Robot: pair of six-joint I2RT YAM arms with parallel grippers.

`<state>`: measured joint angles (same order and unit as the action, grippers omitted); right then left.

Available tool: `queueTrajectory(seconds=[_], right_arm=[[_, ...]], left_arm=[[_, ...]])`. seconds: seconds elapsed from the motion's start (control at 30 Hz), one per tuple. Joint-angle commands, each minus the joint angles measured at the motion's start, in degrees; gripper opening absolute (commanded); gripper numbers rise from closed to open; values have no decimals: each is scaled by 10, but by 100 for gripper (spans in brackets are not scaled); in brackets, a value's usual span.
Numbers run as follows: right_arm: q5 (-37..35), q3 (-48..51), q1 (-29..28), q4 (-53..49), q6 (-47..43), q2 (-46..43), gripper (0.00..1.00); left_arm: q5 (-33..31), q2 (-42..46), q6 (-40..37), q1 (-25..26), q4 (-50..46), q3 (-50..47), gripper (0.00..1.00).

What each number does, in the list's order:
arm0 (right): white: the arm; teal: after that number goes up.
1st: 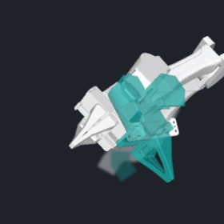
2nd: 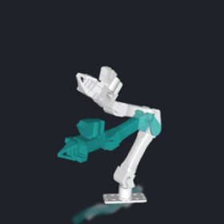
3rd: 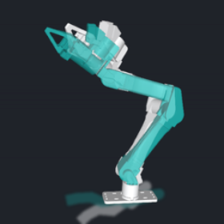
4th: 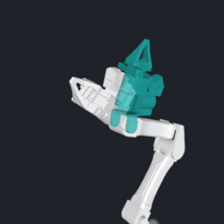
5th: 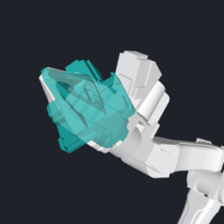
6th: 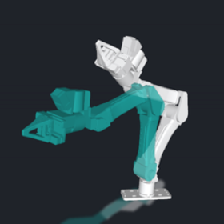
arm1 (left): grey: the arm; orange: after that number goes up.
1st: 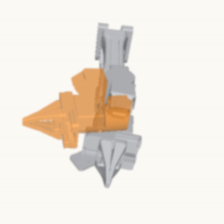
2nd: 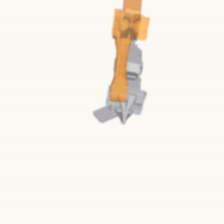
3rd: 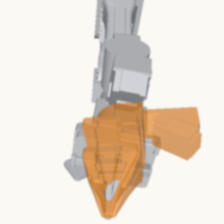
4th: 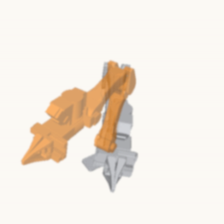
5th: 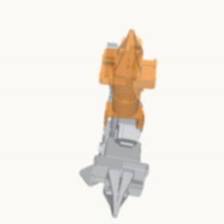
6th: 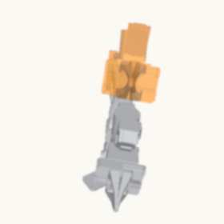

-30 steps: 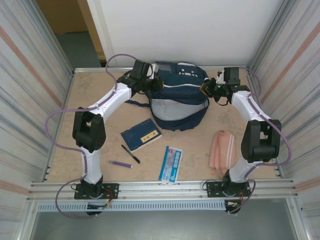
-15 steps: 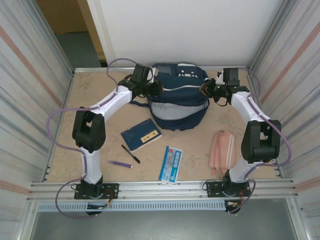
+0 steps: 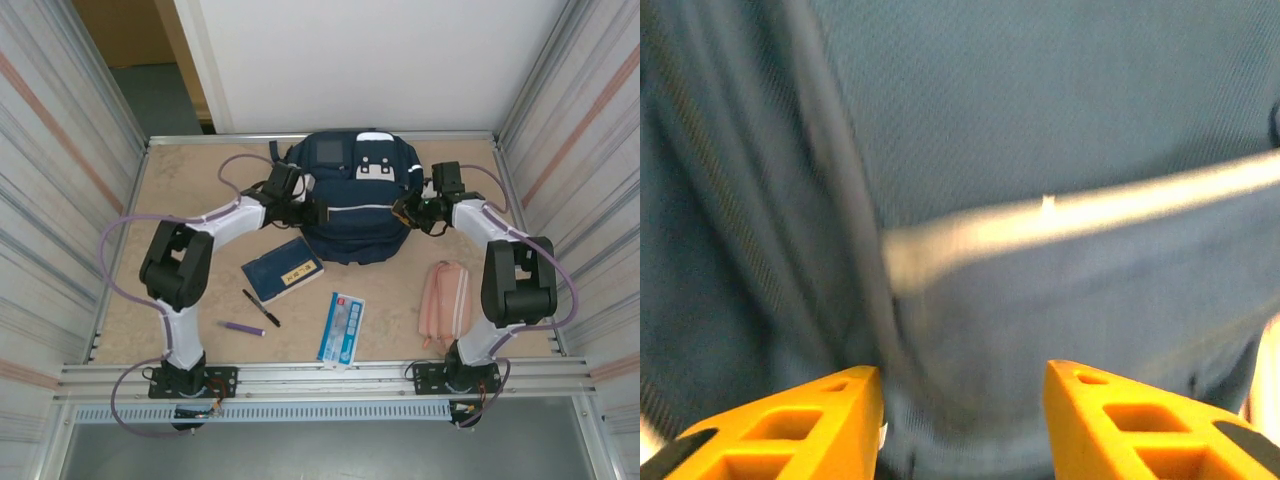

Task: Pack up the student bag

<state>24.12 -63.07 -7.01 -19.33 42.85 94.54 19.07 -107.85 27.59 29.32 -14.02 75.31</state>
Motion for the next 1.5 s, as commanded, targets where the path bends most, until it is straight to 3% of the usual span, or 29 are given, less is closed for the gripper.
queueTrajectory(seconds=[0.0, 0.13, 0.2, 0.3, 0.4, 0.47, 0.57, 0.7, 1.0, 1.07, 1.2, 1.37, 1.47], right_arm=[[-54, -4, -51, -70, -40, -58, 30], [-168, -15, -127, -111, -62, -91, 38], [-184, -26, -163, -135, -33, -93, 43], [-122, -31, -221, -143, 76, -84, 44], [-81, 12, -295, -61, 221, -73, 45], [-49, 33, -333, 13, 328, -47, 52], [-8, 24, -363, 52, 422, 15, 58], [6, 2, -402, 73, 484, 88, 56], [-51, -53, -415, 113, 464, 178, 34], [-65, -69, -419, 104, 448, 187, 33], [-101, -93, -417, 89, 403, 206, 30], [-105, -154, -409, 70, 303, 247, 30], [-103, -184, -408, 72, 254, 265, 31]], left_arm=[[-39, 111, -7, -6, -32, -34, 52], [-70, 147, -38, -23, -122, -56, 55], [-73, 155, -36, -38, -138, -83, 55], [-63, 149, -17, -65, -129, -132, 56], [-58, 137, -18, -90, -129, -159, 56], [-78, 131, -31, -99, -108, -174, 56], [-97, 98, -47, -118, -109, -145, 57], [-43, 62, -49, -120, -97, -135, 57], [-10, 83, -54, -121, -86, -177, 57], [-10, 99, -38, -121, -94, -195, 57], [8, 168, 21, -123, -19, -289, 58], [-18, 172, 0, -130, -76, -274, 57], [-35, 191, 19, -130, -61, -294, 57]])
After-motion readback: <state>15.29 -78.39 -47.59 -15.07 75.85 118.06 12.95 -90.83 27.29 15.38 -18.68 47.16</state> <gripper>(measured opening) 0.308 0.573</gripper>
